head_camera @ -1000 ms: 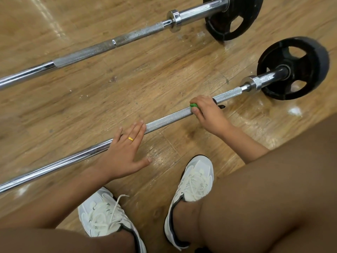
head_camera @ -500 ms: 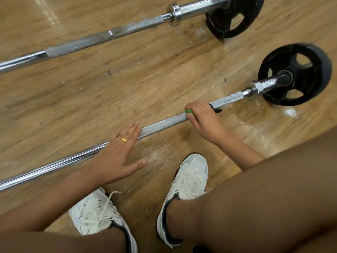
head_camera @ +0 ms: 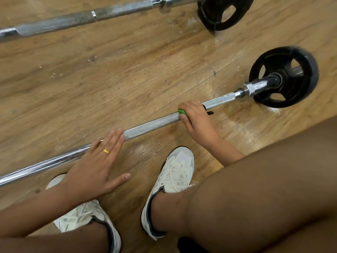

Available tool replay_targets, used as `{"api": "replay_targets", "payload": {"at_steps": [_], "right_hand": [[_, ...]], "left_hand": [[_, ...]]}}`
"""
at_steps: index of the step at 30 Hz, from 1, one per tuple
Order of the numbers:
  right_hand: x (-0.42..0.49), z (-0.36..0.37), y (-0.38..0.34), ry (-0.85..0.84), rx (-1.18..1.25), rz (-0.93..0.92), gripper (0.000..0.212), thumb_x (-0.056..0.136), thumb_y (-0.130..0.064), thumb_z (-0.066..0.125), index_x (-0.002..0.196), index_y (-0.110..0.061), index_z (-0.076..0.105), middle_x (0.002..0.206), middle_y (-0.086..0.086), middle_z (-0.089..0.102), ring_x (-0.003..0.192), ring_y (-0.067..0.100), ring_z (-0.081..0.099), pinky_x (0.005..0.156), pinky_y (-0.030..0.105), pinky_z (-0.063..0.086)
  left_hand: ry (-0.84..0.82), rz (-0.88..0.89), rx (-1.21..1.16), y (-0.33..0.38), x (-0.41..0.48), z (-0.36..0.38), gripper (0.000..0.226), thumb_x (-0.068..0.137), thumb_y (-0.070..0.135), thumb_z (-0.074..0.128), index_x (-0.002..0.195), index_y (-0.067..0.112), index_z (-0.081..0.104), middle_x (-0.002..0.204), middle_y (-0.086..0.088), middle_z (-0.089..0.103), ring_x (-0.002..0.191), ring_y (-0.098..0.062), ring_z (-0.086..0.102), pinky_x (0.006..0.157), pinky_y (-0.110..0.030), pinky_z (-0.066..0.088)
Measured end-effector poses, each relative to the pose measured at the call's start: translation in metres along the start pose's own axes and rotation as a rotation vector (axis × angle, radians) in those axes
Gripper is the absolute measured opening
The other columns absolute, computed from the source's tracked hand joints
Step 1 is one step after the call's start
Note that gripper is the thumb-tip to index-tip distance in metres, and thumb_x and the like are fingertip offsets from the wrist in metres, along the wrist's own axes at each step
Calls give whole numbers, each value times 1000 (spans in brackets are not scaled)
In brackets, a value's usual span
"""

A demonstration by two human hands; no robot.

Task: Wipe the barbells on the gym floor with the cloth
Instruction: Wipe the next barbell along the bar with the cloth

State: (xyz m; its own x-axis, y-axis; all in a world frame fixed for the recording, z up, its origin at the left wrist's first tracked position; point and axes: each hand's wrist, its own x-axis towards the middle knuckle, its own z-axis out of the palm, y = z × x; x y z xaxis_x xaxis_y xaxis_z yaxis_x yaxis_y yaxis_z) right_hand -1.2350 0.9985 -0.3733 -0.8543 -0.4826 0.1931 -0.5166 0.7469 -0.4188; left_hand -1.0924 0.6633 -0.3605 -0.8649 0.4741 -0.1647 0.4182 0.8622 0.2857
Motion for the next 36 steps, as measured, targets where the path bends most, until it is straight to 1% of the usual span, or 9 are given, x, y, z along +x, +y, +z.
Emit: {"api": "replay_targets", "payload": {"at_steps": [4,7,10,13,17,21,25,30,36], "right_hand": [[-5,-5,6,6,-1,12,28,106,-26,44,115,-7,63,114,3,65,109,24,56,102,38,40],[-8,-5,5,109,-3,135,24,105,-21,44,111,-8,64,110,2,66,108,24,56,104,42,38],[-14,4,-12,168,-24,189,20,103,-16,47,110,-6,64,111,5,66,111,26,55,105,37,33],[-18,11,-24,137,-10,110,24,103,-19,48,111,-3,65,114,6,67,113,28,54,105,35,33],[-20,4,-11,83,-24,-1,22,102,-17,53,113,-2,64,112,7,66,110,29,56,102,39,40],[-28,3,-1,150,2,192,25,103,-16,51,118,-2,64,120,9,65,120,28,52,109,45,37],[-33,5,-14,133,16,246,27,105,-18,48,120,-2,64,125,9,65,127,29,48,113,37,29],[-32,-3,-11,21,5,68,30,105,-24,46,117,-3,64,118,8,66,117,28,54,108,43,38],[-32,-7,-4,144,-31,271,20,104,-16,45,102,-7,63,104,6,64,101,27,55,96,37,39]], "left_hand": [[33,-58,47,-3,-2,-2,95,95,72,29,161,7,7,170,-8,2,156,-22,3,124,-42,5],[13,-99,43,-8,-7,-1,95,95,72,28,161,7,8,169,-10,6,156,-22,2,124,-43,4],[-23,-98,14,-8,-14,3,96,94,74,27,161,9,6,169,-10,10,156,-21,9,125,-40,4],[-41,-94,1,-6,-15,2,100,91,75,32,162,10,5,168,-9,12,154,-23,18,124,-36,4],[-47,-73,-24,-7,-19,3,101,90,77,33,162,13,3,169,-6,9,154,-21,16,123,-35,5],[-52,-46,-1,-7,-22,4,102,90,76,32,162,10,2,170,-7,4,155,-23,13,123,-36,4],[-41,-24,23,-3,-23,4,103,90,77,31,161,8,3,169,-10,3,155,-24,10,123,-37,3],[-32,16,55,-2,-27,2,103,91,76,31,161,5,6,169,-12,4,156,-26,9,123,-39,5],[-22,70,123,1,-29,3,104,90,73,37,159,0,11,168,-17,6,156,-29,7,121,-44,12]]}}
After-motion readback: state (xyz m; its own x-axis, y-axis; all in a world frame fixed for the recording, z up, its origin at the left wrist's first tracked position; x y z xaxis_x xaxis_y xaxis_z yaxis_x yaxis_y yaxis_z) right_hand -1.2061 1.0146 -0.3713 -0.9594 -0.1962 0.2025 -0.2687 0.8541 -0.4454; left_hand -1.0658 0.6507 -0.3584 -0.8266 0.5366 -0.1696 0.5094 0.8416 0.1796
